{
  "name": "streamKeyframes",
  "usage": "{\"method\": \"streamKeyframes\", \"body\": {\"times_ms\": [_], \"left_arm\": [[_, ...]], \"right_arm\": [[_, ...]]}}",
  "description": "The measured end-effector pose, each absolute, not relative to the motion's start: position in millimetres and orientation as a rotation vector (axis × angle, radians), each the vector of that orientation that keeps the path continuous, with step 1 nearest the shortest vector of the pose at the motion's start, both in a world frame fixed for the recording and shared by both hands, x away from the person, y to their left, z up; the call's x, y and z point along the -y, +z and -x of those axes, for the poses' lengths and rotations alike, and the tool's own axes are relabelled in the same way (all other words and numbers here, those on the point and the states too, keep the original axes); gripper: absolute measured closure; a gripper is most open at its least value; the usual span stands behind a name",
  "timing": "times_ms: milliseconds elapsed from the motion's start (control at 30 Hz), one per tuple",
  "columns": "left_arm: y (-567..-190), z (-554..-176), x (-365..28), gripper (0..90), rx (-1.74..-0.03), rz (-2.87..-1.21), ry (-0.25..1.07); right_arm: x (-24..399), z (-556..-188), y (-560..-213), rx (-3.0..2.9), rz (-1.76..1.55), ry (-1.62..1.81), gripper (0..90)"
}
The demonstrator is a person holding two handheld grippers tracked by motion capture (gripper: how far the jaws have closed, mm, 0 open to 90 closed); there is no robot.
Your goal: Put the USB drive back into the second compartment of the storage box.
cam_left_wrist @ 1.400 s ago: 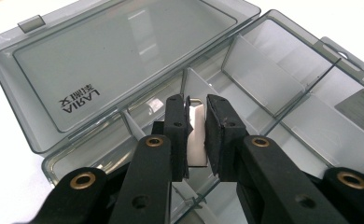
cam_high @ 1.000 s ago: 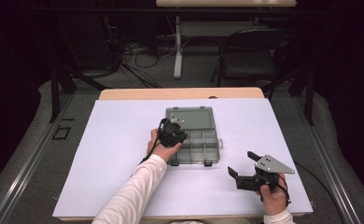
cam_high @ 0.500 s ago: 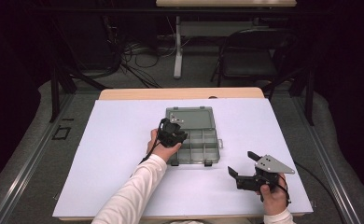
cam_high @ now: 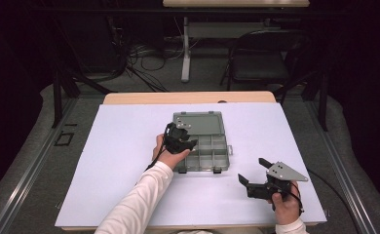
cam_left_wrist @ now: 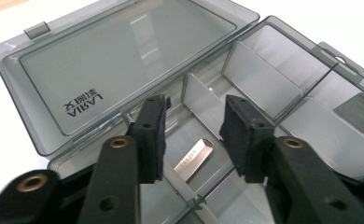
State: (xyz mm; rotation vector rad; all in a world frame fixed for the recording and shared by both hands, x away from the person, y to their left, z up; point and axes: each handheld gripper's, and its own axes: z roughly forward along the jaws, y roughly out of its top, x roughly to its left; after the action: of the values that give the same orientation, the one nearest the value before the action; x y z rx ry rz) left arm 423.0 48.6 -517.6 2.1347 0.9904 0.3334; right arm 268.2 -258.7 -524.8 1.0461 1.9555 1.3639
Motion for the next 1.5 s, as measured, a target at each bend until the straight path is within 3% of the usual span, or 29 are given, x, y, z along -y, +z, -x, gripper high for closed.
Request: {"method": "streamKeyframes", "body": {"times_ms": [400, 867, 1167, 1500], "left_arm": [[-506, -420, -59, 44.0, -0.944, -2.092, 0.315], [-491, -407, -72, 38.6, -0.861, -2.083, 0.334], [-484, -399, -74, 23.9, -0.821, -2.034, 0.306], [-478, -384, -77, 16.7, -0.762, -2.023, 0.273]], "right_arm": [[259, -268, -525, -1.951, -1.047, 1.363, 6.6], [258, -268, -525, -1.957, -1.045, 1.356, 6.6], [258, -268, -525, -1.956, -1.046, 1.356, 6.6], [258, -268, -525, -1.956, -1.047, 1.356, 6.6]]}}
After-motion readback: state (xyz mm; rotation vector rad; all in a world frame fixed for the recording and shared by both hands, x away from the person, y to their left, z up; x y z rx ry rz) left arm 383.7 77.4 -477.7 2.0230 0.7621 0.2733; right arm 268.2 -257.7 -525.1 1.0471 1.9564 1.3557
